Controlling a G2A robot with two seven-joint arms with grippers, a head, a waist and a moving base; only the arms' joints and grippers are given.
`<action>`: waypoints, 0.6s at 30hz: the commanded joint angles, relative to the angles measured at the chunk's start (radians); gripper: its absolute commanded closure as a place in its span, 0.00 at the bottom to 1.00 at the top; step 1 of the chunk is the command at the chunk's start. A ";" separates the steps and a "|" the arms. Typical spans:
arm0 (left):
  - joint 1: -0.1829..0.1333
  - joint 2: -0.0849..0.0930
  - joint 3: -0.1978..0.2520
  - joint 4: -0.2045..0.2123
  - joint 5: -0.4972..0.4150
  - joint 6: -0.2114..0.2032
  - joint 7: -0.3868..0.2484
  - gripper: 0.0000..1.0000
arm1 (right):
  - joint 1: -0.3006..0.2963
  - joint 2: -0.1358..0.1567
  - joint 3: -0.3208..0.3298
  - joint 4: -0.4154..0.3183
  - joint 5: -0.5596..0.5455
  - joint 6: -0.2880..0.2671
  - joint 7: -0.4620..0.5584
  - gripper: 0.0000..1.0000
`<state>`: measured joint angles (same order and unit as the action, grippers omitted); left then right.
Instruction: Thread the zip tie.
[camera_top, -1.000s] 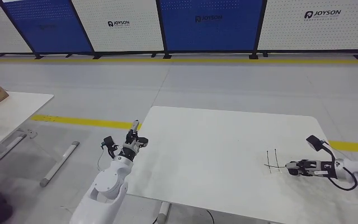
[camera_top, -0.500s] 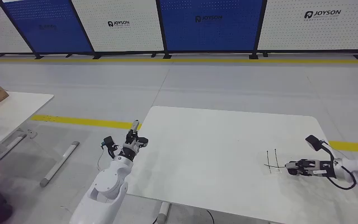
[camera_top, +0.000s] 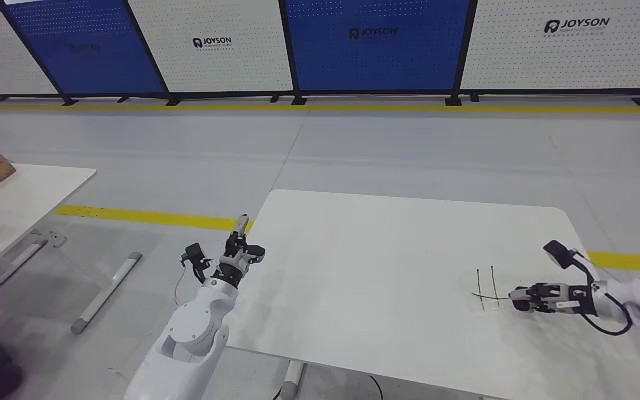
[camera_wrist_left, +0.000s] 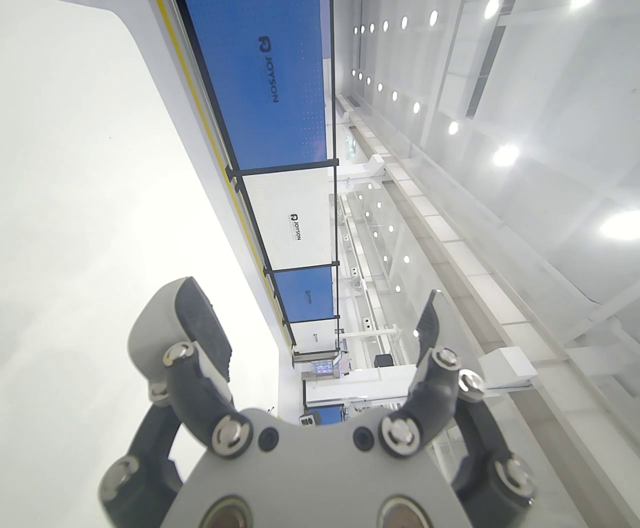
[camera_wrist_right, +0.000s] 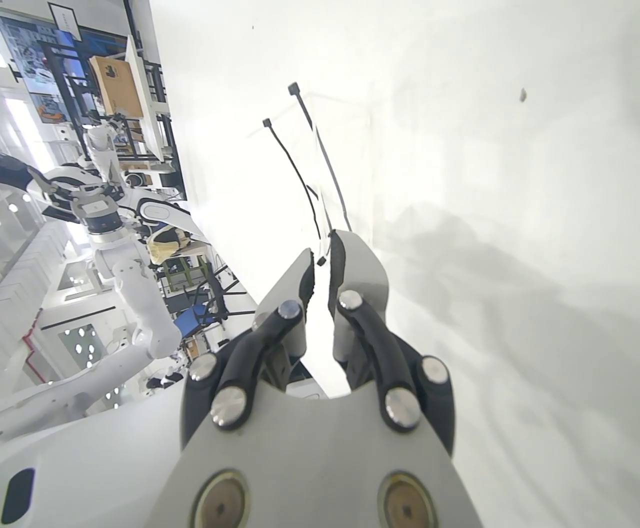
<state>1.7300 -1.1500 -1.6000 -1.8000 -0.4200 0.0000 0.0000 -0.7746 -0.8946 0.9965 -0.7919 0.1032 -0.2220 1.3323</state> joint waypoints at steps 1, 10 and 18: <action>0.000 0.000 0.000 0.000 0.000 0.000 0.000 0.00 | 0.003 -0.002 -0.002 0.006 -0.001 -0.001 0.001 0.92; 0.000 0.000 0.000 0.000 0.000 0.000 0.000 0.00 | 0.009 -0.004 0.000 0.019 0.003 -0.017 0.012 1.00; 0.000 0.000 0.000 0.000 0.000 0.000 0.000 0.00 | 0.002 0.003 0.016 0.011 0.006 -0.031 0.019 1.00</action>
<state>1.7300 -1.1500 -1.6000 -1.8000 -0.4200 0.0000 0.0000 -0.7713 -0.8933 1.0092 -0.7791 0.1108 -0.2508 1.3527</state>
